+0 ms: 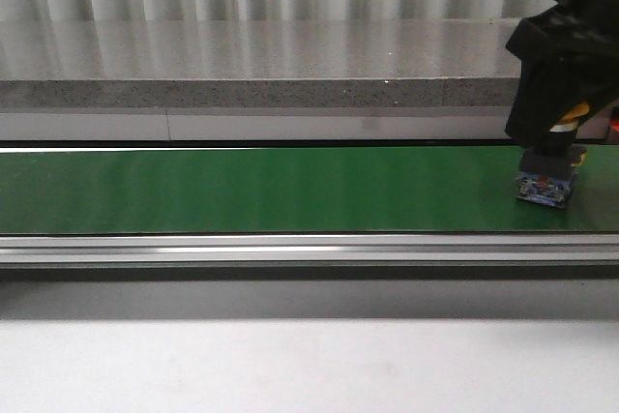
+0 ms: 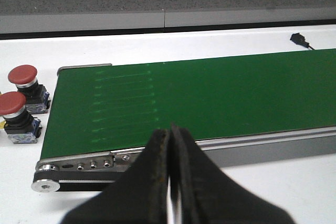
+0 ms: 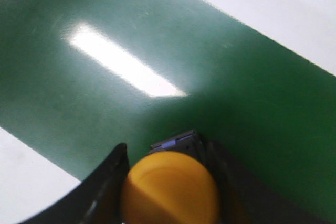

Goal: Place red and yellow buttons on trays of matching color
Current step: 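Grasp the yellow button at the belt's far end with the right gripper, then lower the yellow button into the yellow tray and release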

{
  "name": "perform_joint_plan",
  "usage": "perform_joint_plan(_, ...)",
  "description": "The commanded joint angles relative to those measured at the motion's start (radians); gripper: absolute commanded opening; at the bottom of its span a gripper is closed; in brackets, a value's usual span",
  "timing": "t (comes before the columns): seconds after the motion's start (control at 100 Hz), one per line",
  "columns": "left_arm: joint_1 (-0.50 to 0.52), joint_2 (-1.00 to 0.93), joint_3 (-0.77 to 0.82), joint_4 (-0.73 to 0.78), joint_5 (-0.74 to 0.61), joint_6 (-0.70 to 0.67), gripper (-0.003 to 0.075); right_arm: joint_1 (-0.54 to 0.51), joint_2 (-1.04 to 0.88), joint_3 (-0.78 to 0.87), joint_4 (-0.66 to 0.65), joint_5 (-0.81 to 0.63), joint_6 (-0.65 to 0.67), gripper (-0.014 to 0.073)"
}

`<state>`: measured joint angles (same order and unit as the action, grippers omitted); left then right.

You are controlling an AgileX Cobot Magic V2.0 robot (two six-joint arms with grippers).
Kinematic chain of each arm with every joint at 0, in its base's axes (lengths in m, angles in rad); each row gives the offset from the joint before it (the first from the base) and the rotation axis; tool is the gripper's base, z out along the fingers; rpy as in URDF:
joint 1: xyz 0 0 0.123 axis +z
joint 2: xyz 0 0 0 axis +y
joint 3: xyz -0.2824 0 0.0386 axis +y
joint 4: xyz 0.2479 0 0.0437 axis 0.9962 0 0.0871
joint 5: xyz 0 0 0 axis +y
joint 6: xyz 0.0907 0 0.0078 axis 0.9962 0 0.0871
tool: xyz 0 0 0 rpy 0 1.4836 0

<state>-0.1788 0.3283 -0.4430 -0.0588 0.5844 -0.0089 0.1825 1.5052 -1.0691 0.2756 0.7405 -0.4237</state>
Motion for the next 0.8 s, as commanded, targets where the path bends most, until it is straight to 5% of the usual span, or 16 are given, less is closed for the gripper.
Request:
perform_joint_plan(0.0, -0.009, 0.007, -0.028, -0.009, -0.078, 0.001, -0.002, -0.011, -0.073, -0.039, 0.02, -0.002, 0.01, 0.0109)
perform_joint_plan(0.2, -0.009, 0.007, -0.028, -0.009, -0.078, 0.001, -0.002, -0.11, -0.18, -0.04, -0.013, 0.052, 0.123, 0.0109)
perform_joint_plan(0.55, -0.009, 0.007, -0.028, -0.01, -0.078, 0.001, -0.002, -0.468, -0.33, -0.032, -0.157, 0.146, 0.407, 0.0109)
perform_joint_plan(0.79, -0.009, 0.007, -0.028, -0.01, -0.078, 0.001, -0.002, -0.663, -0.361, 0.107, -0.162, 0.058, 0.471, 0.0109)
